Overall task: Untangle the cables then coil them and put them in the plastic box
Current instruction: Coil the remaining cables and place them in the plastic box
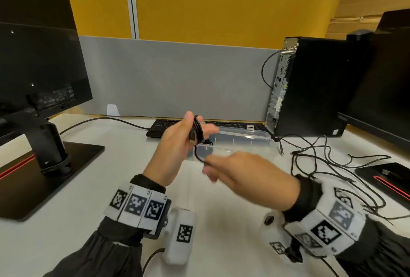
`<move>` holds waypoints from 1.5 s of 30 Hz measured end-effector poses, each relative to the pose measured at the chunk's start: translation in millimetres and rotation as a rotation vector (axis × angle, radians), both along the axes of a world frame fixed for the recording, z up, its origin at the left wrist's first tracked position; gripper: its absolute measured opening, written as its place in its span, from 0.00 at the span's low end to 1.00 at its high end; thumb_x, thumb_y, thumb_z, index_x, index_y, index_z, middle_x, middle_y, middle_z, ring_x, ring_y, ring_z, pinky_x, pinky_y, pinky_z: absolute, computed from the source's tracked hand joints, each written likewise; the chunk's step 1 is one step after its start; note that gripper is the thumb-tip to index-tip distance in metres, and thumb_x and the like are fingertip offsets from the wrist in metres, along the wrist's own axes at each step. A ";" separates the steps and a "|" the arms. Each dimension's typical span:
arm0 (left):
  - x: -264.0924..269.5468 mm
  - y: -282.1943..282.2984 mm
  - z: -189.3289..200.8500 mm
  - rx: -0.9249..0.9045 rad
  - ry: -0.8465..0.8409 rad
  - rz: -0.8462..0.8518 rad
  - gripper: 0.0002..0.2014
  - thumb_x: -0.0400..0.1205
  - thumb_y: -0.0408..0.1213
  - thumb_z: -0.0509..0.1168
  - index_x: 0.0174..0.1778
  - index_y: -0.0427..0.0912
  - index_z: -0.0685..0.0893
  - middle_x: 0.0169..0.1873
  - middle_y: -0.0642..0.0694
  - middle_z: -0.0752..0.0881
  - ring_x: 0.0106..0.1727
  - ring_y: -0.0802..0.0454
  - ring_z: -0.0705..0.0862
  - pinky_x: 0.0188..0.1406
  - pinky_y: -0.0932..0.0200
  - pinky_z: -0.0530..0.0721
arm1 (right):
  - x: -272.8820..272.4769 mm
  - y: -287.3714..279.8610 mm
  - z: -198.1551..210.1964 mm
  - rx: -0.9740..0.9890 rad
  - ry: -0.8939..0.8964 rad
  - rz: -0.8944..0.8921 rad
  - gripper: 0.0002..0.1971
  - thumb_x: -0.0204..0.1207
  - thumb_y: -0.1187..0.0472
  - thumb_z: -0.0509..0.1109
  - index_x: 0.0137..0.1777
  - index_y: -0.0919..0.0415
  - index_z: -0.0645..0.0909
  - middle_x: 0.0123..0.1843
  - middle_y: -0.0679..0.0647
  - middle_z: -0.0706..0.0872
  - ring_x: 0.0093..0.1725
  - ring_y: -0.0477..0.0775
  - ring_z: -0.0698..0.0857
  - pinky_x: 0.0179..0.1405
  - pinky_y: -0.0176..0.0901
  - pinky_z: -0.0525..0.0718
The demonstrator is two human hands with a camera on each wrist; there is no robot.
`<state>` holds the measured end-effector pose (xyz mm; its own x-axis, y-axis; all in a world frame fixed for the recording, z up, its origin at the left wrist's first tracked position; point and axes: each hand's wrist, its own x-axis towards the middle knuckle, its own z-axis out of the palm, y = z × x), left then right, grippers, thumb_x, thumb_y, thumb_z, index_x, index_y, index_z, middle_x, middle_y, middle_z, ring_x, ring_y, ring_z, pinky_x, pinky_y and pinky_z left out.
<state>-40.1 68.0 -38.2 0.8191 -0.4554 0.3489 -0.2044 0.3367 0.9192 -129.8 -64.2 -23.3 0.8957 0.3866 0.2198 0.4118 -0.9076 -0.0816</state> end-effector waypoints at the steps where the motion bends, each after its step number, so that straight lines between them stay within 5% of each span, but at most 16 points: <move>1: -1.1 0.7 0.4 0.087 -0.022 -0.041 0.27 0.81 0.54 0.49 0.44 0.38 0.88 0.44 0.44 0.91 0.59 0.61 0.83 0.61 0.64 0.79 | 1.7 -3.4 8.0 0.034 -0.164 -0.032 0.19 0.83 0.41 0.47 0.52 0.51 0.76 0.39 0.48 0.84 0.40 0.56 0.83 0.39 0.52 0.81; 4: -6.0 6.4 2.1 0.193 -0.103 -0.216 0.27 0.83 0.51 0.53 0.44 0.28 0.86 0.32 0.39 0.88 0.39 0.52 0.86 0.44 0.64 0.82 | 18.3 -19.4 23.5 0.213 -0.453 -0.112 0.22 0.76 0.37 0.47 0.47 0.48 0.79 0.32 0.45 0.82 0.34 0.53 0.80 0.32 0.50 0.80; 8: -16.6 9.5 11.8 -0.073 0.040 -0.228 0.19 0.79 0.42 0.55 0.34 0.37 0.88 0.19 0.46 0.81 0.20 0.56 0.77 0.28 0.68 0.78 | 38.5 -36.0 7.6 0.029 -0.180 -0.278 0.14 0.86 0.47 0.47 0.55 0.50 0.73 0.32 0.46 0.76 0.35 0.55 0.77 0.31 0.48 0.76; 11: -5.2 9.9 10.6 -0.324 0.123 -0.110 0.16 0.83 0.37 0.53 0.46 0.34 0.85 0.30 0.47 0.85 0.34 0.54 0.84 0.45 0.64 0.83 | 33.6 -30.7 -13.0 -0.067 0.191 -0.157 0.12 0.87 0.52 0.47 0.56 0.48 0.73 0.33 0.42 0.73 0.38 0.48 0.77 0.39 0.43 0.77; 14: 8.7 9.8 2.6 -0.180 -0.010 0.144 0.17 0.88 0.39 0.49 0.52 0.38 0.82 0.40 0.47 0.91 0.57 0.49 0.85 0.65 0.54 0.77 | 16.8 -13.6 -17.4 -0.018 0.294 -0.002 0.12 0.86 0.50 0.51 0.51 0.48 0.76 0.29 0.39 0.72 0.32 0.38 0.73 0.36 0.39 0.70; 16: 11.4 10.1 0.3 -0.031 -0.050 0.229 0.23 0.86 0.47 0.49 0.57 0.33 0.82 0.41 0.48 0.91 0.56 0.57 0.86 0.64 0.58 0.76 | 9.1 -7.3 -2.8 0.181 0.116 0.070 0.11 0.85 0.53 0.56 0.46 0.50 0.78 0.26 0.38 0.74 0.30 0.36 0.74 0.33 0.34 0.69; 19: 2.5 8.8 3.9 0.127 -0.031 0.011 0.32 0.79 0.56 0.51 0.53 0.28 0.82 0.35 0.42 0.89 0.44 0.53 0.87 0.55 0.58 0.80 | 17.8 -15.3 22.6 0.421 -0.317 0.028 0.11 0.82 0.50 0.60 0.42 0.51 0.80 0.26 0.38 0.78 0.28 0.36 0.76 0.33 0.30 0.72; 22: -9.5 10.0 6.2 0.187 -0.104 -0.252 0.19 0.83 0.47 0.57 0.41 0.34 0.84 0.23 0.46 0.83 0.33 0.52 0.81 0.40 0.63 0.80 | 30.7 -20.5 25.3 0.170 -0.442 -0.236 0.20 0.80 0.37 0.48 0.49 0.47 0.77 0.35 0.46 0.83 0.36 0.53 0.81 0.35 0.49 0.79; 24: -9.6 13.2 6.6 0.039 -0.052 -0.290 0.15 0.80 0.40 0.56 0.35 0.39 0.84 0.20 0.47 0.81 0.29 0.54 0.78 0.34 0.66 0.78 | 35.8 -25.6 15.7 -0.042 -0.279 -0.365 0.20 0.83 0.41 0.44 0.56 0.48 0.74 0.40 0.51 0.83 0.42 0.59 0.82 0.35 0.49 0.76; 27: -7.1 12.2 10.3 -0.287 0.118 -0.237 0.12 0.80 0.36 0.59 0.42 0.33 0.84 0.25 0.45 0.83 0.30 0.56 0.82 0.37 0.67 0.83 | 35.4 -25.6 -0.7 -0.015 0.170 -0.195 0.16 0.86 0.48 0.46 0.56 0.47 0.76 0.39 0.40 0.79 0.40 0.45 0.79 0.43 0.44 0.76; 31: -2.1 6.9 7.2 -0.346 0.151 -0.146 0.19 0.82 0.41 0.53 0.49 0.35 0.87 0.45 0.41 0.90 0.60 0.51 0.84 0.65 0.59 0.78 | 17.8 -5.3 -7.2 -0.046 0.417 -0.049 0.14 0.86 0.50 0.49 0.56 0.49 0.77 0.36 0.39 0.74 0.38 0.41 0.74 0.41 0.38 0.72; 34: 0.3 8.4 6.6 -0.130 0.100 -0.028 0.27 0.81 0.52 0.51 0.35 0.42 0.92 0.39 0.44 0.90 0.63 0.53 0.81 0.66 0.58 0.75 | 2.7 1.2 15.2 -0.074 0.118 -0.072 0.16 0.84 0.46 0.49 0.51 0.49 0.77 0.36 0.42 0.77 0.37 0.44 0.76 0.37 0.40 0.73; 38: -1.5 9.8 5.2 0.149 -0.018 -0.152 0.32 0.78 0.53 0.61 0.50 0.20 0.81 0.29 0.42 0.84 0.42 0.51 0.83 0.51 0.59 0.79 | 12.6 -20.5 33.2 0.062 -0.445 -0.243 0.18 0.79 0.40 0.52 0.48 0.48 0.80 0.37 0.45 0.84 0.39 0.52 0.81 0.34 0.46 0.77; 40: -5.7 10.2 2.4 0.290 -0.106 -0.278 0.24 0.78 0.46 0.64 0.45 0.22 0.81 0.27 0.41 0.82 0.31 0.54 0.81 0.40 0.61 0.76 | 25.5 -31.1 27.6 0.184 -0.508 -0.204 0.14 0.80 0.43 0.57 0.46 0.47 0.81 0.31 0.42 0.80 0.32 0.47 0.78 0.29 0.45 0.76; 42: -12.0 11.0 4.3 0.258 -0.071 -0.386 0.13 0.78 0.40 0.60 0.38 0.34 0.84 0.24 0.43 0.82 0.24 0.57 0.79 0.35 0.64 0.76 | 40.5 -43.2 15.9 0.232 -0.344 -0.197 0.14 0.82 0.45 0.55 0.46 0.48 0.80 0.27 0.43 0.77 0.29 0.42 0.76 0.30 0.44 0.76; 45: -14.5 9.8 9.6 -0.124 0.122 -0.344 0.15 0.80 0.37 0.58 0.33 0.38 0.88 0.20 0.46 0.81 0.23 0.57 0.79 0.33 0.68 0.81 | 48.3 -49.0 -2.7 0.144 0.160 -0.167 0.17 0.85 0.48 0.51 0.52 0.53 0.80 0.43 0.46 0.84 0.43 0.46 0.81 0.48 0.45 0.79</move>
